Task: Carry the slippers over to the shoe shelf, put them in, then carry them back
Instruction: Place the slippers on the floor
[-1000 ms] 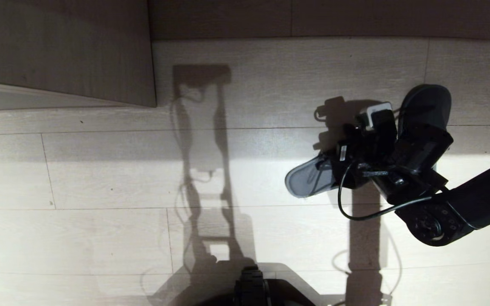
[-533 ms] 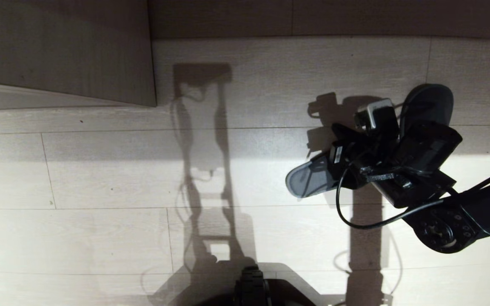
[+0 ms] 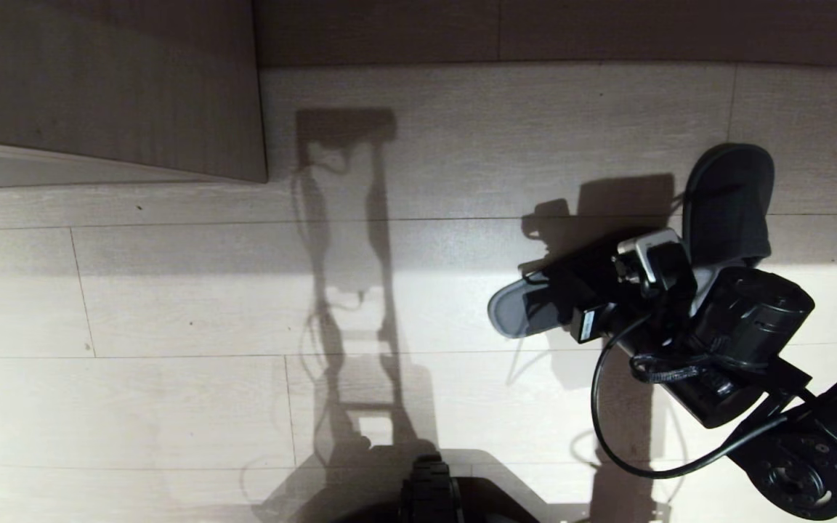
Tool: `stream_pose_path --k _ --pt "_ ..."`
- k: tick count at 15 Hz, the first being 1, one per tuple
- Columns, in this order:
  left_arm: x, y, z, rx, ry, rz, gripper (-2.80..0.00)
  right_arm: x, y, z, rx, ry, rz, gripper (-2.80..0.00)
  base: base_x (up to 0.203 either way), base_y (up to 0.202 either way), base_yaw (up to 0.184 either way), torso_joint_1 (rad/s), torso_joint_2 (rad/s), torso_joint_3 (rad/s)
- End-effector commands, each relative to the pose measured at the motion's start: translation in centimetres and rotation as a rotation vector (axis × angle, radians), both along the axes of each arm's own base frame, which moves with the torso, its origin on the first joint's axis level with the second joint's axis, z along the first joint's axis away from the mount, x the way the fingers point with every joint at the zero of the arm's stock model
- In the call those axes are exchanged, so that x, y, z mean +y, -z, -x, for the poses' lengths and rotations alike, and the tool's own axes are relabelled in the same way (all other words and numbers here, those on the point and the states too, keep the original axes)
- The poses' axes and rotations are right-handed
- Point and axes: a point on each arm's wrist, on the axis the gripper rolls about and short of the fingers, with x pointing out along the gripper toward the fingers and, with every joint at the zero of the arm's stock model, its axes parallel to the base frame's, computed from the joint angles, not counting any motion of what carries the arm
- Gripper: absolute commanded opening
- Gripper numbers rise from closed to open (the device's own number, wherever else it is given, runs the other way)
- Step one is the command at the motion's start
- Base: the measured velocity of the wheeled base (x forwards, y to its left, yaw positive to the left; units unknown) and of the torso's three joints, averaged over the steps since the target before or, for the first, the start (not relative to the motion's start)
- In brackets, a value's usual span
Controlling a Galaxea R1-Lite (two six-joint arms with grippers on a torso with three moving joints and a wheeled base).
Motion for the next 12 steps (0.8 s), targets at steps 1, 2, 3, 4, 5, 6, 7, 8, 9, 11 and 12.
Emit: stream_pose_path --k 1,2,3,4,5,6,7,8,9,11,12 --pt "0.0 0.0 0.0 0.0 -0.001 0.0 -2.8 0.2 1.7 -0.4 0.041 0.001 0.02 -2.8 0.0 0.0 0.0 0.0 0.0 0.0" --pt "0.0 0.0 0.0 0.0 -0.001 0.0 -2.8 0.1 2.5 -0.1 0.064 0.004 0.035 -2.8 0.0 0.0 0.0 0.0 0.0 0.0" --pt "0.0 0.0 0.0 0.0 -0.001 0.0 -2.8 -0.2 3.2 0.5 0.085 0.005 0.053 -2.8 0.0 0.0 0.0 0.0 0.0 0.0" --pt "0.0 0.0 0.0 0.0 -0.001 0.0 -2.8 -0.5 3.6 1.1 0.098 0.008 0.067 -2.8 0.0 0.0 0.0 0.0 0.0 0.0" --pt "0.0 0.0 0.0 0.0 -0.001 0.0 -2.8 -0.9 4.0 1.8 0.112 0.012 0.082 -2.8 0.0 0.0 0.0 0.0 0.0 0.0" --pt "0.0 0.0 0.0 0.0 -0.001 0.0 -2.8 -1.3 4.3 2.1 0.118 0.02 0.087 -2.8 0.0 0.0 0.0 0.0 0.0 0.0" --pt "0.0 0.0 0.0 0.0 -0.001 0.0 -2.8 -1.8 4.4 2.2 0.124 0.035 0.09 -2.8 0.0 0.0 0.0 0.0 0.0 0.0" --pt "0.0 0.0 0.0 0.0 -0.001 0.0 -2.8 -2.1 4.4 2.2 0.126 0.046 0.092 -2.8 0.0 0.0 0.0 0.0 0.0 0.0" --pt "0.0 0.0 0.0 -0.002 -0.001 0.0 -2.8 -2.5 4.3 2.3 0.122 0.058 0.104 -2.8 0.0 0.0 0.0 0.0 0.0 0.0" --pt "0.0 0.0 0.0 0.0 -0.001 0.0 -2.8 -3.3 4.3 2.0 0.123 0.089 0.114 -2.8 0.0 0.0 0.0 0.0 0.0 0.0" --pt "0.0 0.0 0.0 0.0 -0.001 0.0 -2.8 -3.8 4.6 1.6 0.13 0.105 0.12 -2.8 0.0 0.0 0.0 0.0 0.0 0.0"
